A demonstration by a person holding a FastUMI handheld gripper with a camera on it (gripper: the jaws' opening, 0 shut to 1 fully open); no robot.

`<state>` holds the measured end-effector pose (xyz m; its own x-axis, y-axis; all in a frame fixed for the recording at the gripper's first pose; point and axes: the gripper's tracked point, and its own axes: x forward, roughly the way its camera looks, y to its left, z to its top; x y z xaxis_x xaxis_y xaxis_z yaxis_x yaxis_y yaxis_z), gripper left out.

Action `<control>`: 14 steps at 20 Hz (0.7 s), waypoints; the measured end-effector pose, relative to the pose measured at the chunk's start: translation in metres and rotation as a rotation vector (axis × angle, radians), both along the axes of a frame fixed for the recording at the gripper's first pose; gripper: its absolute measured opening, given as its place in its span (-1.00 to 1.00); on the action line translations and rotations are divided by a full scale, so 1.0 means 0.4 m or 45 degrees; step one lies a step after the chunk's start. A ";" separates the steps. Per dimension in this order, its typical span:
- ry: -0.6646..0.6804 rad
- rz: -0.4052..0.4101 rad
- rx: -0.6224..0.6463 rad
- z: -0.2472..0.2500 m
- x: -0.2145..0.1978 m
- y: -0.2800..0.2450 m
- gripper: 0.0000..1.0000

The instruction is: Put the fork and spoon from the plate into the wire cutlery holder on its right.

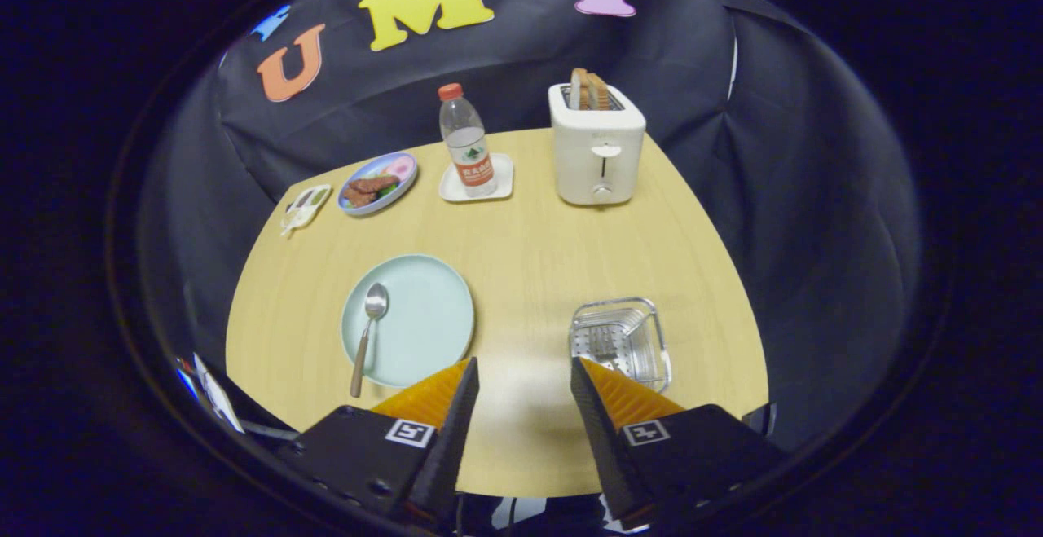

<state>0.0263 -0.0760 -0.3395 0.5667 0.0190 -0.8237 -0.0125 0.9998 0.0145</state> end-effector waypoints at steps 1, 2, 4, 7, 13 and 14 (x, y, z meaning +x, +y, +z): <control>0.005 0.011 -0.014 -0.011 0.000 0.021 0.42; 0.007 0.025 -0.022 -0.019 0.001 0.043 0.57; 0.012 0.077 -0.038 -0.042 0.004 0.095 0.74; 0.030 0.121 -0.046 -0.077 0.009 0.166 0.77; 0.078 0.174 -0.060 -0.143 0.035 0.307 0.78; 0.081 0.185 -0.062 -0.153 0.042 0.337 0.78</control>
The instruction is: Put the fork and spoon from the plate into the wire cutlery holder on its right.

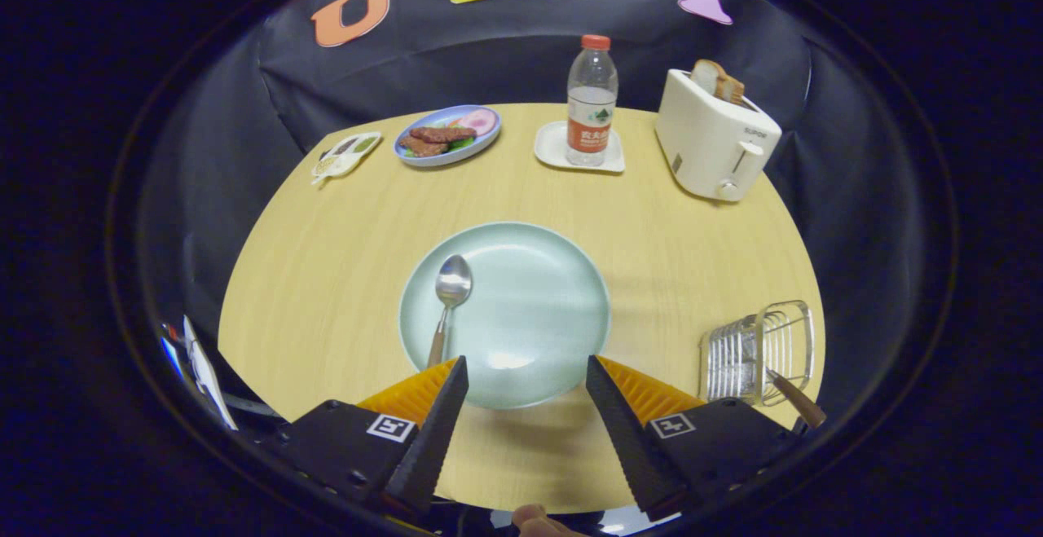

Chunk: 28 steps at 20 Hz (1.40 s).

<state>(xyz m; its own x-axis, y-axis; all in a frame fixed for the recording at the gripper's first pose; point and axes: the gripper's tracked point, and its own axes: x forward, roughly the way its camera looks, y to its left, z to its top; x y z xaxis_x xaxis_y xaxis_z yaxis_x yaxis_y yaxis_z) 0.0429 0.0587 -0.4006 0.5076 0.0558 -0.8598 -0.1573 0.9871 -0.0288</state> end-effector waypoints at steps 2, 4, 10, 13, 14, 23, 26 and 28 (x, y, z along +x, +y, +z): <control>0.007 0.016 0.002 -0.019 0.010 0.047 0.77; 0.003 0.017 -0.017 -0.043 0.025 0.087 0.81; -0.057 -0.070 -0.038 -0.110 0.041 0.145 0.82; -0.074 -0.121 0.014 -0.139 0.043 0.169 0.81; -0.070 -0.133 0.000 -0.144 0.040 0.165 0.80; -0.029 -0.211 -0.020 -0.181 0.030 0.150 -0.51; -0.013 -0.192 0.011 -0.176 0.007 0.156 -0.52; 0.003 -0.157 0.015 -0.170 -0.008 0.151 -0.71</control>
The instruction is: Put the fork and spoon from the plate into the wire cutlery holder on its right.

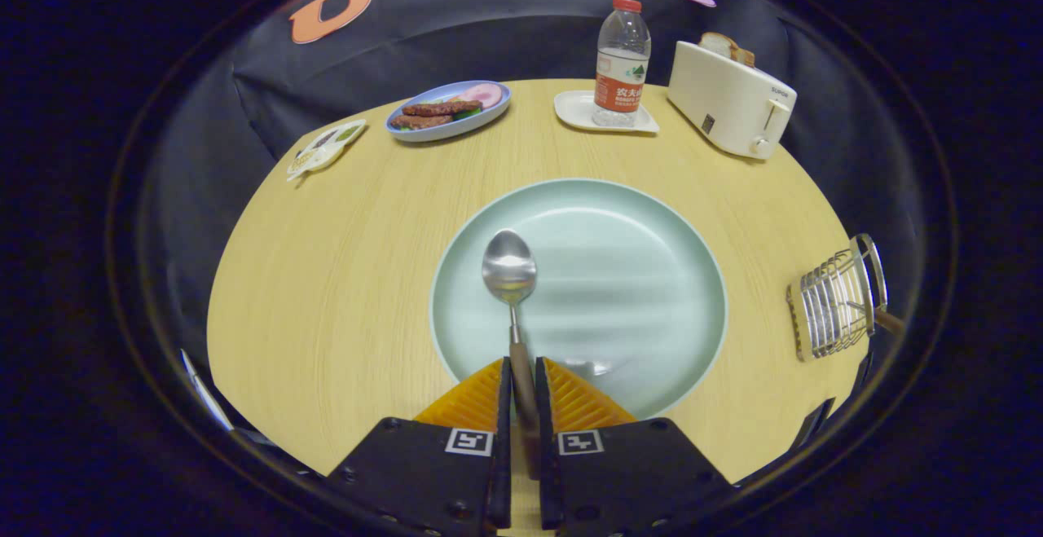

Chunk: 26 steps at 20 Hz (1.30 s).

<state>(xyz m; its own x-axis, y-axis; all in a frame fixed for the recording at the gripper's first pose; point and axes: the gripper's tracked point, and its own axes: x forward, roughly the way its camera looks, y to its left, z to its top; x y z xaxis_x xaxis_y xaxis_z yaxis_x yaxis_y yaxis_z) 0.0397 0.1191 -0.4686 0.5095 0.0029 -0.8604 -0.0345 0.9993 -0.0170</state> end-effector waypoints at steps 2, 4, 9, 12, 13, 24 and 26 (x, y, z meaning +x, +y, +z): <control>-0.002 0.027 -0.019 0.011 -0.011 -0.013 -0.74; -0.007 0.073 -0.029 0.030 -0.013 -0.021 -0.90; -0.051 0.176 -0.013 0.115 -0.028 -0.058 -0.90; -0.102 0.244 -0.015 0.166 -0.028 -0.096 -0.90; -0.117 0.268 -0.008 0.178 -0.028 -0.105 -0.90; -0.250 0.346 -0.012 0.325 -0.027 -0.262 -0.90; -0.253 0.312 0.021 0.349 -0.032 -0.304 -0.90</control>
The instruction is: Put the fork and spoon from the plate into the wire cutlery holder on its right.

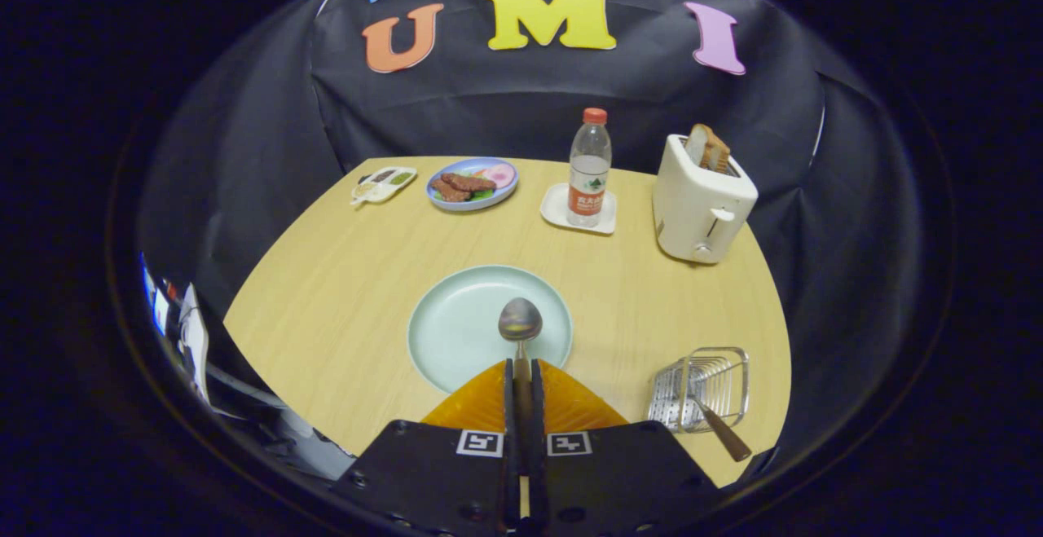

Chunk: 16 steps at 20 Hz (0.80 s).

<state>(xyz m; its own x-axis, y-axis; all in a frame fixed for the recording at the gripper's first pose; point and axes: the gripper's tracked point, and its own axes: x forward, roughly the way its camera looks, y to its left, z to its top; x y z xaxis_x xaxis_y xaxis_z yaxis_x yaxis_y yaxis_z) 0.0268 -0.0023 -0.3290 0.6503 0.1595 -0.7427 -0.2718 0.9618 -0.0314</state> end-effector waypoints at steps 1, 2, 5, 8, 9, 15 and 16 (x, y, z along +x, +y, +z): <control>-0.003 -0.021 0.011 0.011 0.002 -0.025 -0.90; -0.010 -0.043 0.015 0.023 0.005 -0.054 -0.91; -0.043 -0.091 0.016 0.046 0.006 -0.132 -0.90; -0.049 -0.147 0.024 0.065 -0.007 -0.210 -0.90; -0.049 -0.170 0.029 0.069 -0.010 -0.236 -0.90; -0.050 -0.286 0.045 0.082 -0.030 -0.358 -0.90; -0.047 -0.297 0.046 0.082 -0.035 -0.369 -0.90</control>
